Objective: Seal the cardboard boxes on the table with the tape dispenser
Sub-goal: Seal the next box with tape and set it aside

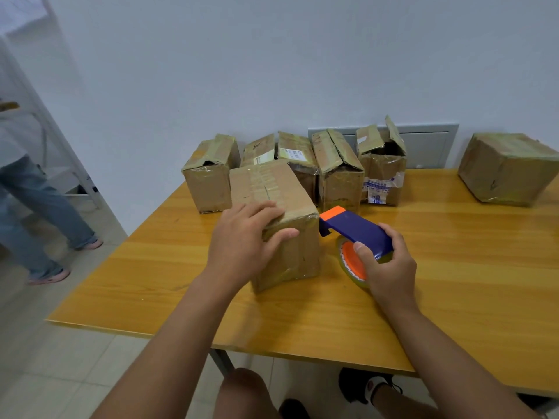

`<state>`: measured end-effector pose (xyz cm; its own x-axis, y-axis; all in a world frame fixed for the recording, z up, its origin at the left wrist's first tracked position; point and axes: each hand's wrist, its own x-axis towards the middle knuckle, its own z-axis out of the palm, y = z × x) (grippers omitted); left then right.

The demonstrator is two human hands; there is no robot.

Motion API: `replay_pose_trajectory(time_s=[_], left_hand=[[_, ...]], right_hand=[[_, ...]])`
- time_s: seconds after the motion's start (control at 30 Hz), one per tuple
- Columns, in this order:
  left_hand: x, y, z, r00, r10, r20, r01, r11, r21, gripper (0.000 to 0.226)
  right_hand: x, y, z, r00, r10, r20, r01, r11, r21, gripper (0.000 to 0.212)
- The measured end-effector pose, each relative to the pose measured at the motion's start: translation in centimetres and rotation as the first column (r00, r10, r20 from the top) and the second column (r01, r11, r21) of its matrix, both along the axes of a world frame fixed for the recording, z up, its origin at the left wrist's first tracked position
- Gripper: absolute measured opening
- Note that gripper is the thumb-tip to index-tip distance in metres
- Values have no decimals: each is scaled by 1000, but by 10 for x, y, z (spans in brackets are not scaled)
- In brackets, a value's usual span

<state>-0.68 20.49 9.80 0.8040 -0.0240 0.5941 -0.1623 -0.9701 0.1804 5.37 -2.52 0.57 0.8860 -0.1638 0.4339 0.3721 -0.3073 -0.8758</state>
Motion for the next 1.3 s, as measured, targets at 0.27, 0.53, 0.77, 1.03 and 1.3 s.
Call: replay_pose_trajectory(time_s=[0.27,0.53,0.77,1.03,1.3], left_hand=[[-5,0,4,999,39,-26,-42,993,-113,34],[-7,-2,-4,1000,12,16,-10,994,-111,39],[-11,-7,-7,999,32,27,-31,998,-48,32],[-11,-19,-15,994,48,101,-37,993,-113,15],[-23,5,3,968,-179,-175,163,981,-103,51]], right_hand=[[-1,0,1,1000,1,0,-1,1000,1,56],[-2,0,1,1000,1,-9,-1,1000,14,55],[-3,0,2,1000,8,3,-8,1000,5,55],[-3,0,3,1000,-2,-3,2,1000,1,55],[-5,1,5,1000,-9,-12,9,1000,12,56]])
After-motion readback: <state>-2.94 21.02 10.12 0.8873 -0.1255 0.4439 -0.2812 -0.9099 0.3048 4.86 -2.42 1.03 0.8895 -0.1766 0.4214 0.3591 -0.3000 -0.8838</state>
